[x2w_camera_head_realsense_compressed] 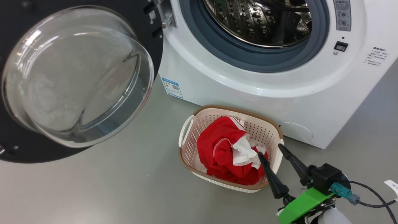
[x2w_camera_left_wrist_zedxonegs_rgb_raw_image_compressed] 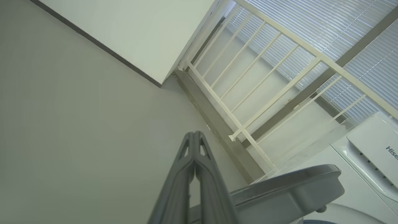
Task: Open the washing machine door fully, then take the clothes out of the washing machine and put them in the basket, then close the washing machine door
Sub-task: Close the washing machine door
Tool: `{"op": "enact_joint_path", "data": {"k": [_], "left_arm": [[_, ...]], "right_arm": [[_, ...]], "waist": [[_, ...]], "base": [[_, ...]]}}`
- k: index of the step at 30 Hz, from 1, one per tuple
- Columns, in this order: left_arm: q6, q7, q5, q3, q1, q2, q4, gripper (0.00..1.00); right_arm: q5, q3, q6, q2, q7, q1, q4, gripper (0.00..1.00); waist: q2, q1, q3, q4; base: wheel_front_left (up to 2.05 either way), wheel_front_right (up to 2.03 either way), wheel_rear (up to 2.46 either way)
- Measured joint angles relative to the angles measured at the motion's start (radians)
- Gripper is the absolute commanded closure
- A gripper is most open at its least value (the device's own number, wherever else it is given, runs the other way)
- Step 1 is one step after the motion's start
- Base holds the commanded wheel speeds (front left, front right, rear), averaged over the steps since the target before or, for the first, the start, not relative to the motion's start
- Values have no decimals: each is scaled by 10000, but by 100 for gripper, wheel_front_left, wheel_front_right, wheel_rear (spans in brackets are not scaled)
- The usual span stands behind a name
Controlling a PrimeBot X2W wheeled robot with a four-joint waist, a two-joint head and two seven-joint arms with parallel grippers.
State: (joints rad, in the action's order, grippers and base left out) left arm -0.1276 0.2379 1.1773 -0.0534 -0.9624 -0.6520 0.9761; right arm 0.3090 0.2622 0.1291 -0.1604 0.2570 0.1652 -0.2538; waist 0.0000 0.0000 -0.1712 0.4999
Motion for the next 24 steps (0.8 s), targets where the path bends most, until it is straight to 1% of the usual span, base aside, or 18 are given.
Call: {"op": "enact_joint_path", "data": {"k": [4, 11, 18, 24], "left_arm": [[0, 1597, 523, 13, -462, -100, 1145, 100], [0, 3070, 918, -6, -673, -171, 1923, 100], [0, 3950, 1243, 21, -710, -314, 1751, 100], [0, 4911, 1737, 165, -242, -405, 579, 100]], "right_arm": [[-2, 174, 0, -2, 0, 13, -38, 0], [-2, 219, 0, -50, 0, 364, -104, 0], [-35, 178, 0, -81, 0, 398, -111, 0], [-71, 167, 0, -65, 0, 396, -121, 0]], "waist": [[0, 0, -142, -97], [0, 0, -462, -271], [0, 0, -581, -297], [0, 0, -409, -262]], "base": [[0, 0, 0], [0, 0, 0], [0, 0, 0], [0, 0, 0]]}}
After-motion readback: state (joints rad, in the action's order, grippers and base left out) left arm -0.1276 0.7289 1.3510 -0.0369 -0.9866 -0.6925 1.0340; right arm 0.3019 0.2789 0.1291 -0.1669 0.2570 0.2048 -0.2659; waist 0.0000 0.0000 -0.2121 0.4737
